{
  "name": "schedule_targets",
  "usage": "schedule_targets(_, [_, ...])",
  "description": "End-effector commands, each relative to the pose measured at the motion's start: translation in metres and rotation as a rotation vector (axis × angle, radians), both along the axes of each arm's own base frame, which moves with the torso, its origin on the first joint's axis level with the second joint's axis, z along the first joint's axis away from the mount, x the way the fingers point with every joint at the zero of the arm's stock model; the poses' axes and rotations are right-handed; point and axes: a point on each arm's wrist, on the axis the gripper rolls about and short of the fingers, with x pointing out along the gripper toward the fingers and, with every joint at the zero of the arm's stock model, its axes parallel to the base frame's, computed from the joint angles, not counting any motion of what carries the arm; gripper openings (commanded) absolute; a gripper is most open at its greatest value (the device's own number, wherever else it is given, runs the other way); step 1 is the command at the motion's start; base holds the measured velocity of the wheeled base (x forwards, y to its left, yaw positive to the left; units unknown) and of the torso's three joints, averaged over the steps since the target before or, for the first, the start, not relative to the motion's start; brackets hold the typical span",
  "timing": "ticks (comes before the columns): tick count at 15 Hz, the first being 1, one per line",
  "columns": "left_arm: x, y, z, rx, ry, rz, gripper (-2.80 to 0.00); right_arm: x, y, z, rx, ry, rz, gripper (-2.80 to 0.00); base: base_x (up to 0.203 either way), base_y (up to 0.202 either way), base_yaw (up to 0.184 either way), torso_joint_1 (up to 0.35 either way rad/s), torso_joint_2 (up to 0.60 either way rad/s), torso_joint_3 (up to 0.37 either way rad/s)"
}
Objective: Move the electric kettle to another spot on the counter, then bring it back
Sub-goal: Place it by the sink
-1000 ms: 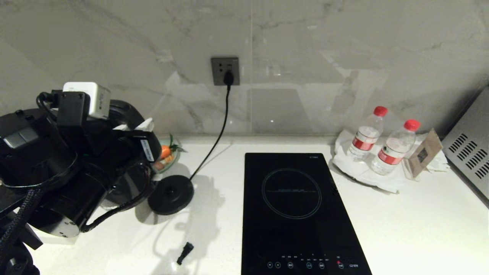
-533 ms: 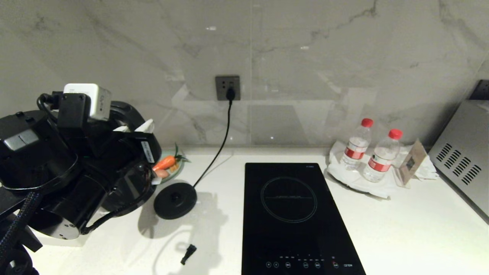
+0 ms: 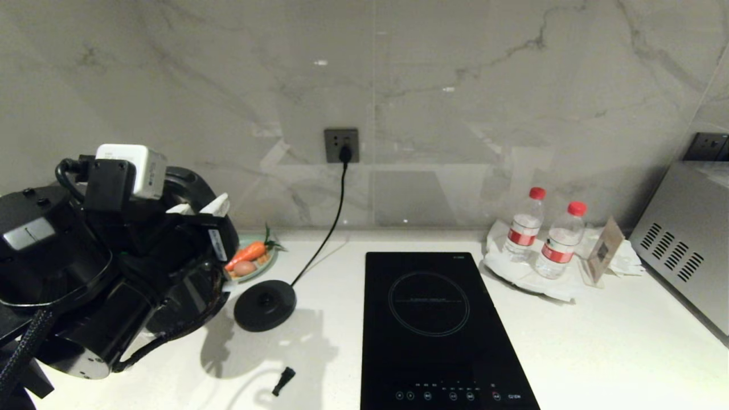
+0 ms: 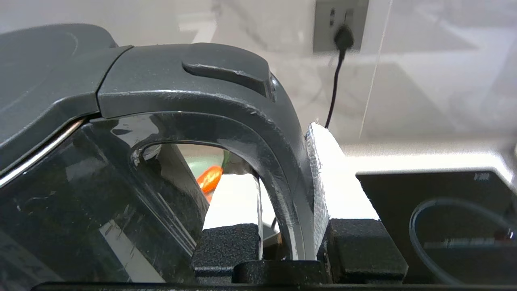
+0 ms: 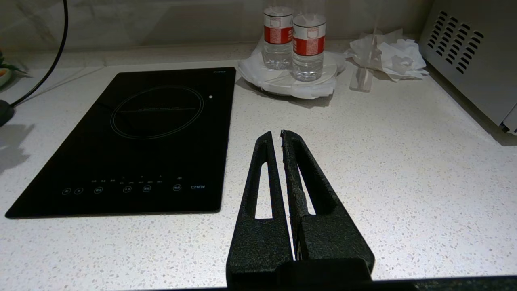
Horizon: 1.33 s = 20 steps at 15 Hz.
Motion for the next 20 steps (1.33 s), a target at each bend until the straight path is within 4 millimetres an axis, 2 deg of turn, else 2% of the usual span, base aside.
schedule_targets(1, [-0.011, 0.006, -0.005, 0.002, 0.006, -0.016, -2.80, 0.000, 0.000, 0.000, 0.000, -0.001, 0.000, -2.80, 0.000, 0.000, 0.000, 0.000, 0.00, 0.000])
schedule_targets(6, [-0.037, 0.022, -0.021, 0.014, 0.040, -0.030, -2.80, 0.000, 0.000, 0.000, 0.000, 0.000, 0.000, -2.80, 0.000, 0.000, 0.000, 0.000, 0.00, 0.000])
schedule_targets(13, [-0.087, 0.051, -0.051, 0.004, 0.079, -0.026, -2.80, 0.000, 0.000, 0.000, 0.000, 0.000, 0.000, -2.80, 0.000, 0.000, 0.000, 0.000, 0.00, 0.000])
schedule_targets(20, [-0.116, 0.074, -0.064, 0.004, 0.087, 0.047, -2.80, 0.000, 0.000, 0.000, 0.000, 0.000, 0.000, -2.80, 0.000, 0.000, 0.000, 0.000, 0.00, 0.000])
